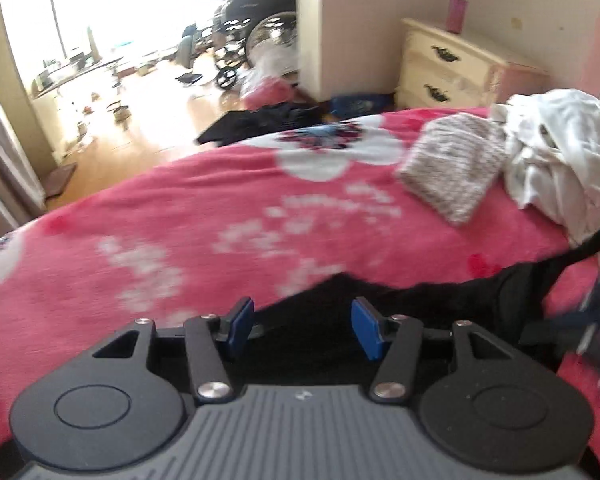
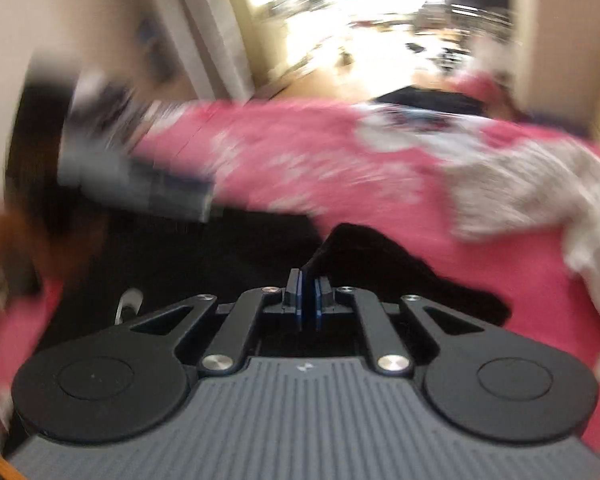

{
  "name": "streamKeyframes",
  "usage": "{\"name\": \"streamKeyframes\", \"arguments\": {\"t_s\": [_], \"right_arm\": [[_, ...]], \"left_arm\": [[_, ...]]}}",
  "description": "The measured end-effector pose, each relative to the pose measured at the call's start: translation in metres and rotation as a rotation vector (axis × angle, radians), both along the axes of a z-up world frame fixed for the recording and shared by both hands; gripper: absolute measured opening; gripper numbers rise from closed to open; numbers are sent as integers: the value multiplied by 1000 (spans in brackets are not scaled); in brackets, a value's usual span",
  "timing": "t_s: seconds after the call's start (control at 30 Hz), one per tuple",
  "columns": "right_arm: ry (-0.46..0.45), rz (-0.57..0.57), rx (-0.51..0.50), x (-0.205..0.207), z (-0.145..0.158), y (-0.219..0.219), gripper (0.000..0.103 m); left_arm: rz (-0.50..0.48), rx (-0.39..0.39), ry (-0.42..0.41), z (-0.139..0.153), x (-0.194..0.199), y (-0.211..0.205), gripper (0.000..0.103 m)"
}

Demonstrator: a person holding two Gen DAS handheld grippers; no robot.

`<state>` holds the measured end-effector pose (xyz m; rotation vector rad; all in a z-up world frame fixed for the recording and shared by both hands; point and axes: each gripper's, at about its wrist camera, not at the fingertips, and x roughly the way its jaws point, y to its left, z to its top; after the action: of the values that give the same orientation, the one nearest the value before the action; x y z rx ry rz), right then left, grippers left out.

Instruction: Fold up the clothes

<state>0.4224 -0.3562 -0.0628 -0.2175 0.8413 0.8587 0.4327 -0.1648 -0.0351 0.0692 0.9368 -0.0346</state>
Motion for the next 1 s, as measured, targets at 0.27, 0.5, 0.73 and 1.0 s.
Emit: {"name": "streamKeyframes", "arguments": {"t_s": [0.27, 0.5, 0.73, 1.0], "right_arm": [[-148, 240, -304, -90, -60, 88, 22], [263, 53, -113, -103, -9, 29, 43], [239, -303, -37, -85, -7, -24, 46], [65, -394, -49, -53, -59, -41, 44]], "left_arm": [[2, -115, -7, -11, -38, 58, 64], [-149, -287, -56, -56, -27, 23, 65], [-394, -139, -150, -75, -21, -51, 69], [-505, 50, -175, -107, -14, -103, 18]]}}
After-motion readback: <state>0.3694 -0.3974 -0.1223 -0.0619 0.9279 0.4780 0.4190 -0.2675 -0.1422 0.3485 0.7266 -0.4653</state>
